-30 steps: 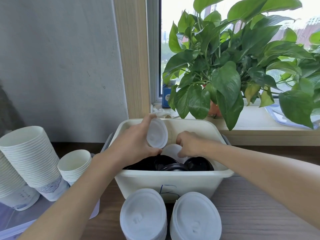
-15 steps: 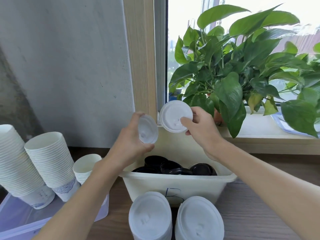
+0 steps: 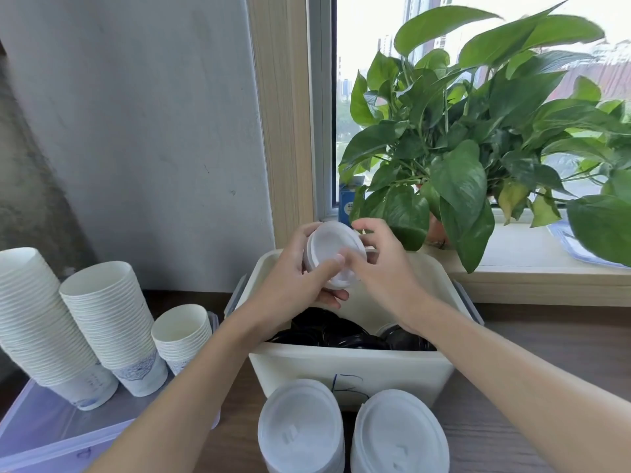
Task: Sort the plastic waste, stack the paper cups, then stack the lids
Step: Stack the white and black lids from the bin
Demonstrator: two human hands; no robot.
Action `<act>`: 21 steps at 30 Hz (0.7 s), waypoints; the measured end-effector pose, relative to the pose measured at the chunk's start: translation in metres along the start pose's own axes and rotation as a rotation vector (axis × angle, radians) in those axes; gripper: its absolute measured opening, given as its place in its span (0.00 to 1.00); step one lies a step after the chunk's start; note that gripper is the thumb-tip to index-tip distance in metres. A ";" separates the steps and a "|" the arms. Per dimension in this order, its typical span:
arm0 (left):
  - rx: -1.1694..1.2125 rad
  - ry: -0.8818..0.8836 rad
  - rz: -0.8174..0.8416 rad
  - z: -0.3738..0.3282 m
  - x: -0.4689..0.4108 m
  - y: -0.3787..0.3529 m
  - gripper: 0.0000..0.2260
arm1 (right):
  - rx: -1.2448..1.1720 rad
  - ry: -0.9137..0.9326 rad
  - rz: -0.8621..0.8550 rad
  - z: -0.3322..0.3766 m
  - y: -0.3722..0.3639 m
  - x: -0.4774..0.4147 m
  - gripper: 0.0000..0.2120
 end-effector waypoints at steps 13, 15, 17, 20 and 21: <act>-0.193 -0.081 -0.056 0.006 -0.005 0.005 0.11 | 0.107 0.090 0.069 -0.003 -0.011 0.000 0.11; -0.224 -0.073 -0.039 0.006 -0.005 0.005 0.10 | 0.133 0.092 0.077 -0.003 -0.012 0.001 0.11; -0.223 -0.048 -0.065 0.003 -0.006 0.006 0.10 | 0.153 0.079 0.105 -0.003 -0.014 0.001 0.10; -0.205 -0.011 -0.097 0.000 -0.007 0.009 0.10 | 0.138 0.008 0.197 -0.006 -0.017 -0.002 0.09; -0.209 -0.018 -0.069 -0.001 -0.007 0.006 0.11 | 0.150 -0.010 0.213 -0.006 -0.014 -0.003 0.11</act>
Point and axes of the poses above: each hand's wrist, its own x-axis away from the middle knuckle, its own y-axis out of the back of the hand, z = x × y, the point moved 8 cm from there along -x, towards the middle knuckle, and after that the axes turned 9 degrees about -y, right-handed, at the moved point
